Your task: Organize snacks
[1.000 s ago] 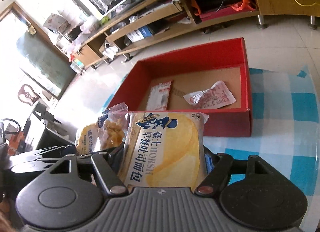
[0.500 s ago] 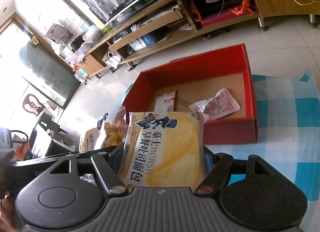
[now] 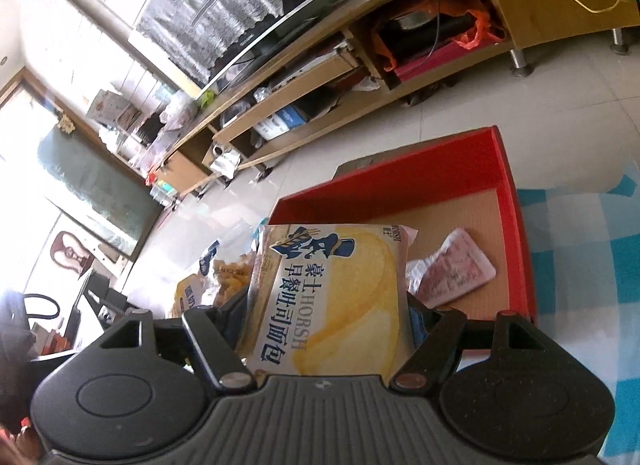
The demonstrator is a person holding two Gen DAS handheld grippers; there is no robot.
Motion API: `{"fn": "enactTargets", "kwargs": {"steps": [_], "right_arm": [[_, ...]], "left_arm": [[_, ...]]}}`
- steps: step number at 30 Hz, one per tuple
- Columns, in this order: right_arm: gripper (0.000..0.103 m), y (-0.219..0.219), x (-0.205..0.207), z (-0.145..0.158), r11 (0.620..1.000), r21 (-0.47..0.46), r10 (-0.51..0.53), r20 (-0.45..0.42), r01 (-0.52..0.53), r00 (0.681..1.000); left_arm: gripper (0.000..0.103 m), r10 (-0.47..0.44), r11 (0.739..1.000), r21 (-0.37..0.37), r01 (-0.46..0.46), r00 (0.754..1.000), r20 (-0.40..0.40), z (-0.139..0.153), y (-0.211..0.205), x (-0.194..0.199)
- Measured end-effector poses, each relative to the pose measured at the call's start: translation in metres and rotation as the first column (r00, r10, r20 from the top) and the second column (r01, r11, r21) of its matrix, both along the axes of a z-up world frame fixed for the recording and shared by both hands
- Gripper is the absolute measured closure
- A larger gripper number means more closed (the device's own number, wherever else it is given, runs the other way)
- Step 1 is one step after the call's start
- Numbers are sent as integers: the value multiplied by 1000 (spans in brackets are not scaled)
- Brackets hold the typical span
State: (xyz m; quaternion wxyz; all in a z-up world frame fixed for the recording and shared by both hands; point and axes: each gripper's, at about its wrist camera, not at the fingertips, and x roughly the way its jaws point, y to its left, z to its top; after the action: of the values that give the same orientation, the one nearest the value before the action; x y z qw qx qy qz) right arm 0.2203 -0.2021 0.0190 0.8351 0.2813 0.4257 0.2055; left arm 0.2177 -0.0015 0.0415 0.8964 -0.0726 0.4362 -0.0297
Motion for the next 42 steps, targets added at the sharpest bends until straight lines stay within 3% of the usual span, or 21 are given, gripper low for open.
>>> {"fn": "enactTargets", "kwargs": {"steps": [14, 20, 25, 29, 42], "right_arm": [[32, 8, 52, -28, 982, -176, -56, 44, 63, 997], [31, 26, 60, -40, 959, -281, -13, 65, 30, 998], [31, 31, 60, -43, 947, -321, 0, 64, 21, 998], [28, 33, 52, -30, 910, -412, 0, 138, 57, 990], [27, 32, 34, -16, 910, -411, 1, 142, 58, 990]], "left_arm": [[21, 23, 993, 112, -22, 1000, -5, -33, -8, 53], [25, 38, 988, 152, -30, 998, -44, -52, -2, 62], [18, 55, 980, 196, -48, 998, -29, -51, -1, 61], [14, 54, 982, 181, -50, 998, -19, -46, -1, 60], [8, 36, 970, 239, -39, 999, 13, -32, -6, 37]]}}
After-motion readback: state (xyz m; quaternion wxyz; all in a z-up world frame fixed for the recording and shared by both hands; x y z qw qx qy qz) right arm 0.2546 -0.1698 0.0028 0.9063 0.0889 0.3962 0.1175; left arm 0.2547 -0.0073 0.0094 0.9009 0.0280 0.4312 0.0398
